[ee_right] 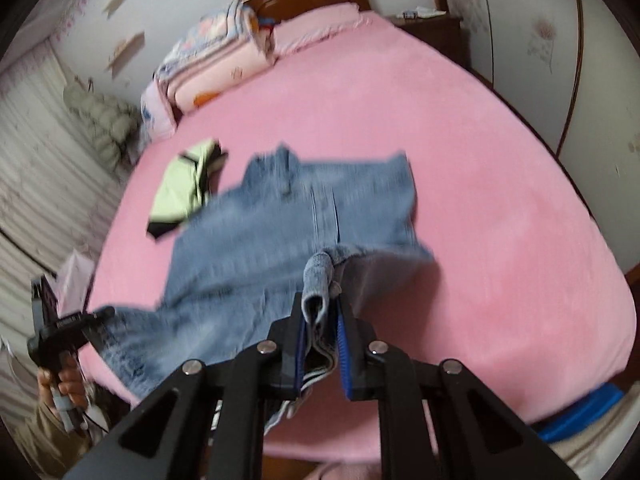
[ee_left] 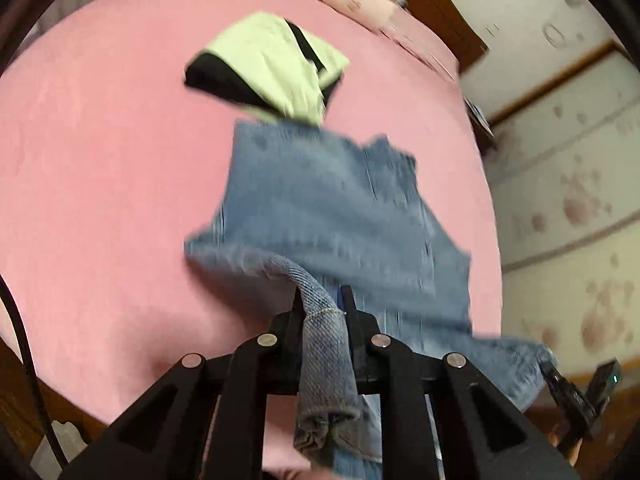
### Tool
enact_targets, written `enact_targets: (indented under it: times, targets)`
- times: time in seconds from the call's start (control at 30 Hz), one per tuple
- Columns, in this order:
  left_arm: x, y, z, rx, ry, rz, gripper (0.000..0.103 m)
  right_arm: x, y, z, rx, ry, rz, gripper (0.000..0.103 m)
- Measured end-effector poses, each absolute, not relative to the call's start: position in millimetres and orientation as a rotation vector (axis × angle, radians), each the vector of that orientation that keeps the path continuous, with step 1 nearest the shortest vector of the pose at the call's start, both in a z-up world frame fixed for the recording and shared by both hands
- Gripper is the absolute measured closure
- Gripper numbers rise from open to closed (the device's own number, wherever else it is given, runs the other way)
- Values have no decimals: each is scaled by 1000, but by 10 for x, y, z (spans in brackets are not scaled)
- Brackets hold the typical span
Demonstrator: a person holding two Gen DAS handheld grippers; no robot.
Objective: Fold large clothes
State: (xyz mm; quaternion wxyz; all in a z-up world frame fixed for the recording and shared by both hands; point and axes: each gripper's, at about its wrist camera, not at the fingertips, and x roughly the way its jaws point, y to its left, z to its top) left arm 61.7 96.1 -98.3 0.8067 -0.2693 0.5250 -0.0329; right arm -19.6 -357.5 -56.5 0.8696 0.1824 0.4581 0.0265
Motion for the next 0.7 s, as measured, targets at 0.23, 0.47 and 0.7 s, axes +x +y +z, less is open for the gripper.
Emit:
enact_targets:
  times: [0.23, 0.47, 0.7]
  targets:
    - [1796, 1161, -1225, -618, 1142, 126, 91, 1089, -3914, -649, 464, 959, 13, 92]
    - [2856, 1058, -1886, -559, 1252, 265, 87, 2400, -4145, -1226, 472, 1023, -34, 92]
    - [3261, 1051, -2235, -466, 1297, 332, 57, 3114, -4282, -1685, 420, 1064, -78, 92]
